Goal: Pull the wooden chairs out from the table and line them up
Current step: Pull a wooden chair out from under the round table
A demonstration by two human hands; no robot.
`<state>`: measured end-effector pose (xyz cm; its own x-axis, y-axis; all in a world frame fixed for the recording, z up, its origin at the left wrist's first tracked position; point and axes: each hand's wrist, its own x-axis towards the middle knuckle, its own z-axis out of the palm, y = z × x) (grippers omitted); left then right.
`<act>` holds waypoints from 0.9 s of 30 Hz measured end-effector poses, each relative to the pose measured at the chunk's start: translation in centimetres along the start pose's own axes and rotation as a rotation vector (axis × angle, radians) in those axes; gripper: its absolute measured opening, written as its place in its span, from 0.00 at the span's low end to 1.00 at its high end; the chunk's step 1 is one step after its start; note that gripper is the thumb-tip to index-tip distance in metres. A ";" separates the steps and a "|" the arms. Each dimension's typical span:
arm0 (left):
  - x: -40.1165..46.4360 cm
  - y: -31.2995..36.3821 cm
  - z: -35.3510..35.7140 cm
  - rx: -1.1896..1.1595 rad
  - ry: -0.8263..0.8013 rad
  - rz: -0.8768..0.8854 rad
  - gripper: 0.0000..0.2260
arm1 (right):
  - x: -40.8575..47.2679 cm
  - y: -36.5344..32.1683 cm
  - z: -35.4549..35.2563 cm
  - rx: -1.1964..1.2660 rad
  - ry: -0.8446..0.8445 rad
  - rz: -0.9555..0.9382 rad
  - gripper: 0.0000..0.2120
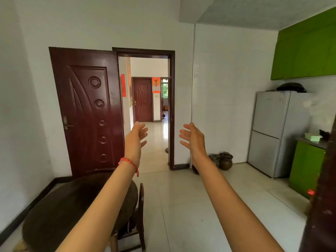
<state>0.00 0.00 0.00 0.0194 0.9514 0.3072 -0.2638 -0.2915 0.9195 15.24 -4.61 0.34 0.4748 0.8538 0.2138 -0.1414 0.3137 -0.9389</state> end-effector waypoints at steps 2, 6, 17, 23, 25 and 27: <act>2.1 -0.5 0.2 -0.004 -0.008 0.011 0.20 | 1.8 0.3 0.6 0.000 0.004 -0.003 0.20; 6.2 -2.6 1.0 -0.005 -0.015 -0.009 0.21 | 5.9 2.0 1.0 0.017 0.008 0.022 0.20; 18.1 -9.9 5.6 -0.019 -0.010 -0.045 0.21 | 19.8 6.8 0.2 0.019 0.022 0.017 0.19; 25.6 -13.8 10.1 -0.017 0.012 -0.068 0.21 | 29.1 8.1 -0.9 0.031 0.028 0.027 0.19; 28.1 -14.9 11.3 -0.017 0.023 -0.065 0.21 | 32.1 8.2 -1.2 0.035 0.027 0.031 0.18; 30.3 -15.9 12.2 -0.022 0.035 -0.064 0.21 | 34.8 8.8 -1.6 0.020 0.016 0.026 0.19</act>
<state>16.57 32.30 -2.29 0.0030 0.9711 0.2385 -0.2847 -0.2278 0.9312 31.90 27.25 -0.88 0.4843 0.8551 0.1849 -0.1712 0.2999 -0.9385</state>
